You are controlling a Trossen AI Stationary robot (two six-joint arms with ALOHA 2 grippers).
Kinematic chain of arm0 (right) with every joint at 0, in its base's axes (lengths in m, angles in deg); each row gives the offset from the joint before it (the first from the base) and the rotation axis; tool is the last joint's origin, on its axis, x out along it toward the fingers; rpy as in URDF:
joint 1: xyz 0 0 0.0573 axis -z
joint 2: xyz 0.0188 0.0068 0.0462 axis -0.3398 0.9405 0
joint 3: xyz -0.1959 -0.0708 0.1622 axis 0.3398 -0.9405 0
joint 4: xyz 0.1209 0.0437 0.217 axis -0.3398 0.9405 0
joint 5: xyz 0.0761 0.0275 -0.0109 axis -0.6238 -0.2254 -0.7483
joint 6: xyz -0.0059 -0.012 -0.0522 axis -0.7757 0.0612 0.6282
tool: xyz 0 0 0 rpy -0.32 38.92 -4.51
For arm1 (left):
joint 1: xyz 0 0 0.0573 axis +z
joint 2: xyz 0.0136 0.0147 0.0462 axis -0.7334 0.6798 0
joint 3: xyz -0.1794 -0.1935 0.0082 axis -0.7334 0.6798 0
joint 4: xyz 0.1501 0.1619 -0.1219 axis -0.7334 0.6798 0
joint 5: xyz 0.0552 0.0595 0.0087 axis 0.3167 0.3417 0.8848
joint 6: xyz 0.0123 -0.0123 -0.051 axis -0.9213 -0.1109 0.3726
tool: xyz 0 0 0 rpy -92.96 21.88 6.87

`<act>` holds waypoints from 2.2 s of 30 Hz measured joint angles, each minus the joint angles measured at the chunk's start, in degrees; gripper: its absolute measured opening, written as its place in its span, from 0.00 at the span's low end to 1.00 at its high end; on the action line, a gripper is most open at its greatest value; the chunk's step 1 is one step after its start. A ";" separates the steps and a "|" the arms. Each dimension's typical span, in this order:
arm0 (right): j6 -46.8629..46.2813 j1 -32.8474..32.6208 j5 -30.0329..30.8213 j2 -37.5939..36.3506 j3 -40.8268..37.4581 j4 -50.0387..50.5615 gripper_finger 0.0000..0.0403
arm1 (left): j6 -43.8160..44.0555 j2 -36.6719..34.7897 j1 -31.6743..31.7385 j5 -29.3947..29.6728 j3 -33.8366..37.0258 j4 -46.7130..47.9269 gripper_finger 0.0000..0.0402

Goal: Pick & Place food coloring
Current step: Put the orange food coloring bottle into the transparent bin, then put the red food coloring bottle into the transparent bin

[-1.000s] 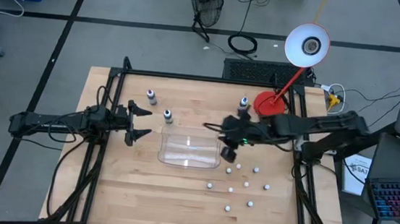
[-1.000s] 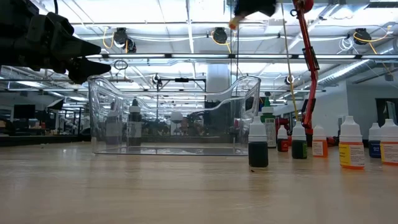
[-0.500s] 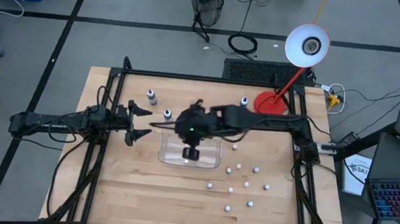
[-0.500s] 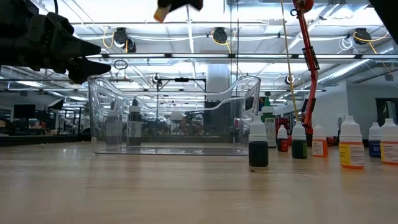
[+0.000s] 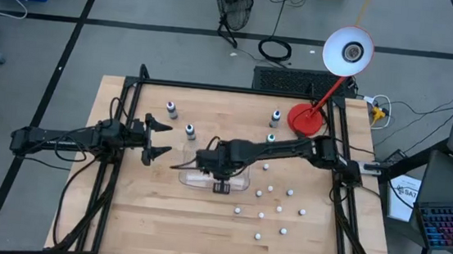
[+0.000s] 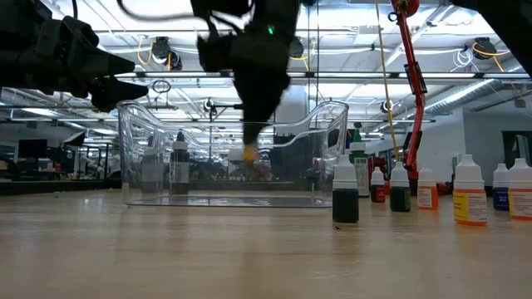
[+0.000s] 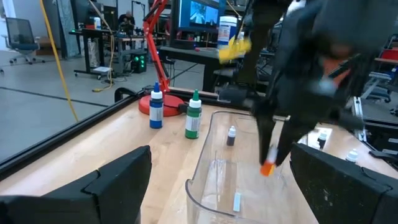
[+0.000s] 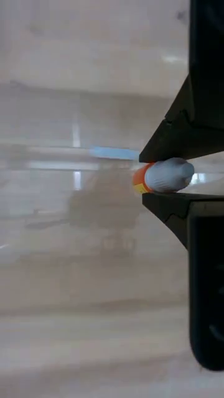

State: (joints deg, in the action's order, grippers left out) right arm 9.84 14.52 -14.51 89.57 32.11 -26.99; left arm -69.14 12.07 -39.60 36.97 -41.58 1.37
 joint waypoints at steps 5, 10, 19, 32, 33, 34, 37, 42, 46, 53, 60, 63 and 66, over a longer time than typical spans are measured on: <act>-1.95 -0.14 -0.03 0.00 -6.78 -2.49 0.13 | -0.02 0.00 0.00 0.02 0.00 0.00 0.94; -2.78 -0.28 -0.29 -0.29 -10.90 -5.16 0.13 | -0.02 0.01 0.00 0.00 0.00 0.02 0.94; -3.52 -0.28 -2.84 -0.57 -11.51 -7.07 0.21 | -0.02 0.01 0.00 0.00 0.00 0.02 0.94; -8.52 -0.28 -2.78 -6.87 -11.45 -5.58 0.39 | -0.02 0.01 0.00 0.00 0.00 -0.12 0.94; -9.95 -0.28 -2.83 -8.01 -11.43 -4.76 0.39 | -0.02 0.00 0.00 0.02 0.00 -0.11 0.94; -11.58 -0.31 -2.84 -9.29 -11.41 -3.31 0.39 | -0.02 0.02 0.00 0.02 0.00 0.01 0.94; -18.40 -1.30 -2.80 -12.87 -11.41 3.87 0.38 | -0.02 -0.01 0.00 0.01 0.00 -0.10 0.94; -33.74 -4.24 -2.35 -18.93 -11.38 17.91 0.38 | -0.02 0.02 0.00 0.00 0.00 0.00 0.94; -46.59 -8.54 0.59 -22.36 -11.38 27.97 0.37 | -0.02 0.02 0.00 -0.01 0.00 -0.01 0.94; -64.11 -17.68 1.00 -28.77 -17.33 27.48 0.37 | -0.02 0.02 0.00 0.00 0.00 -0.01 0.94; -80.44 -25.12 -3.09 -34.11 -30.01 27.20 0.36 | -0.02 0.01 0.00 0.00 0.00 -0.01 0.94; -85.25 -27.44 -4.45 -35.47 -35.06 24.59 0.36 | -0.02 0.00 0.00 0.00 0.00 -0.01 0.94; -87.98 -29.09 -4.42 -36.21 -39.01 23.09 0.36 | -0.02 0.02 0.00 -0.01 0.00 -0.01 0.94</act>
State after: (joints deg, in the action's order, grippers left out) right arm -78.14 -14.58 -18.93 53.35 -6.90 -3.90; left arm -69.16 12.08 -39.60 36.95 -41.58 1.36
